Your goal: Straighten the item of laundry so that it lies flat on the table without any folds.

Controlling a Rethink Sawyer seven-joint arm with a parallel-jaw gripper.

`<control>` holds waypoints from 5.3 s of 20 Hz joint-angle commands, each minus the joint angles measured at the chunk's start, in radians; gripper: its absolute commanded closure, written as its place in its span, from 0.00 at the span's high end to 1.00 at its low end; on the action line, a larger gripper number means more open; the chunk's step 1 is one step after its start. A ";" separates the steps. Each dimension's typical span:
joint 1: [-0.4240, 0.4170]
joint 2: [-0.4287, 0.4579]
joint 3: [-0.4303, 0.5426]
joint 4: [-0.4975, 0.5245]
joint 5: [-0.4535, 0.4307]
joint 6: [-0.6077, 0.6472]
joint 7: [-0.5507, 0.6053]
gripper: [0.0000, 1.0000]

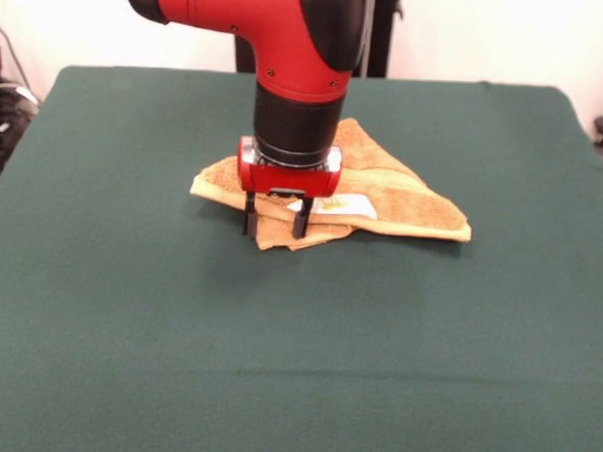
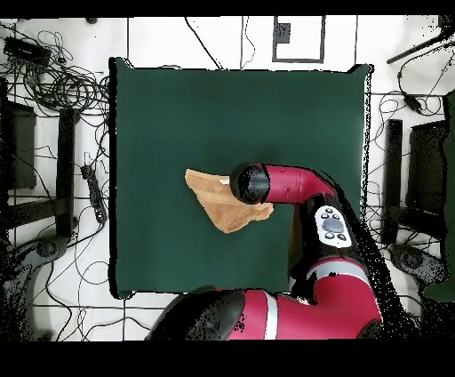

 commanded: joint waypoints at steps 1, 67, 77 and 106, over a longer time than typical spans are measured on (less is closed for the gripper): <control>0.051 0.197 0.093 -0.120 -0.006 -0.014 0.067 1.00; -0.162 -0.399 0.364 0.518 0.252 0.132 0.114 0.00; -0.354 -0.397 0.470 0.468 0.406 0.304 0.007 0.00; -0.367 -0.127 0.536 0.055 0.677 0.596 0.116 0.00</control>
